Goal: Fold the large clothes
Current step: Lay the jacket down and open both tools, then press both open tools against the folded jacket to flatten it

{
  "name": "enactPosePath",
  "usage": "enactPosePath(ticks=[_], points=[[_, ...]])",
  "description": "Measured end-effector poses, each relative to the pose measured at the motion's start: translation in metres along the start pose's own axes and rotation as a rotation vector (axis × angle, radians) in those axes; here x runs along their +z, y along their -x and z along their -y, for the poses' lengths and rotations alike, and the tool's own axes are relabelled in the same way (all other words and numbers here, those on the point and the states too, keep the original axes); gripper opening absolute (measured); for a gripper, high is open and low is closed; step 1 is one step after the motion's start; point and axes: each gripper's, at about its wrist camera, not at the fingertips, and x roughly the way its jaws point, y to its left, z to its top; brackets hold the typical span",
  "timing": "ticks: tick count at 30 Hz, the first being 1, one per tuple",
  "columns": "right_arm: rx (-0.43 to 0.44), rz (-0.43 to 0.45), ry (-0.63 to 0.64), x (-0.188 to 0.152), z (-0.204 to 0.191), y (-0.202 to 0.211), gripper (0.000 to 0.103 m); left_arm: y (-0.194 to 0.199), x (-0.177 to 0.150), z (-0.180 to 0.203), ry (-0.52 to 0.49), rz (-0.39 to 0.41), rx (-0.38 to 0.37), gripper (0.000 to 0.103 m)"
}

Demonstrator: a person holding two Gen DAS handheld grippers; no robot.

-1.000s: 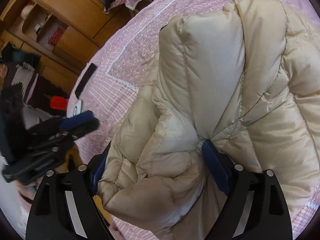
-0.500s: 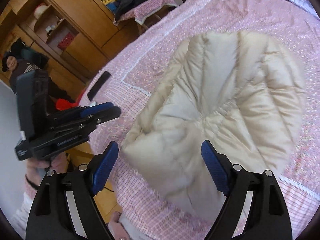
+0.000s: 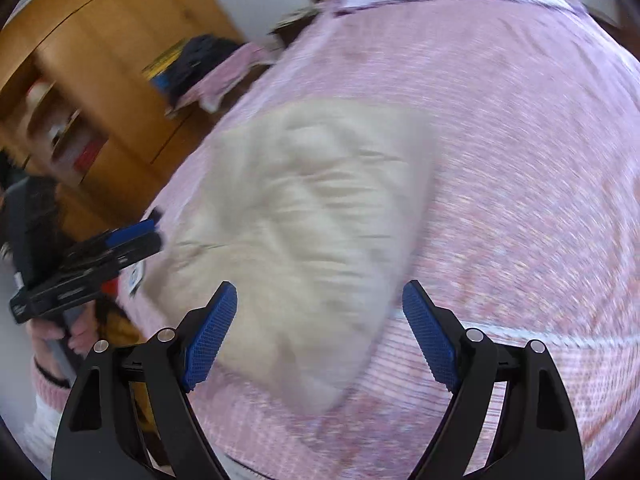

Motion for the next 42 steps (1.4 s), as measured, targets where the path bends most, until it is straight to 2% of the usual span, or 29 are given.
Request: enactPosePath(ticks=[2, 3, 5, 8, 12, 14, 16, 22, 32, 35, 38, 42], points=[[-0.015, -0.002, -0.050, -0.001, 0.017, -0.004, 0.082, -0.008, 0.006, 0.008, -0.006, -0.016, -0.008, 0.069], [-0.019, -0.008, -0.086, -0.002, 0.028, -0.009, 0.082, -0.012, 0.007, 0.010, -0.007, -0.023, -0.015, 0.077], [-0.011, -0.018, -0.119, -0.004, 0.040, -0.014, 0.082, -0.020, 0.011, 0.016, -0.012, -0.040, -0.033, 0.079], [-0.003, -0.040, -0.160, -0.006, 0.052, -0.034, 0.082, -0.034, 0.016, 0.026, -0.033, -0.063, -0.010, 0.079], [0.022, -0.077, -0.184, -0.010, 0.054, -0.057, 0.082, -0.046, 0.017, 0.031, -0.066, -0.066, 0.094, 0.079], [0.039, -0.083, -0.181, -0.009, 0.053, -0.066, 0.082, -0.054, 0.014, 0.028, -0.091, -0.083, 0.261, 0.079], [0.065, -0.091, -0.175, -0.007, 0.047, -0.076, 0.082, -0.059, 0.009, 0.019, -0.098, -0.096, 0.356, 0.079], [0.106, -0.118, -0.121, 0.004, 0.027, -0.096, 0.082, -0.059, -0.011, -0.026, 0.066, -0.117, 0.255, 0.082], [0.083, -0.126, -0.026, 0.028, -0.011, -0.101, 0.082, -0.067, -0.038, -0.060, 0.185, -0.129, 0.195, 0.084], [0.073, -0.127, -0.017, 0.034, -0.009, -0.110, 0.082, -0.068, -0.044, -0.063, 0.203, -0.123, 0.165, 0.084], [0.077, -0.122, -0.013, 0.030, -0.005, -0.110, 0.082, -0.073, -0.046, -0.069, 0.227, -0.150, 0.131, 0.084], [0.087, -0.126, -0.004, 0.018, 0.006, -0.103, 0.082, -0.072, -0.043, -0.069, 0.200, -0.163, 0.134, 0.084]])
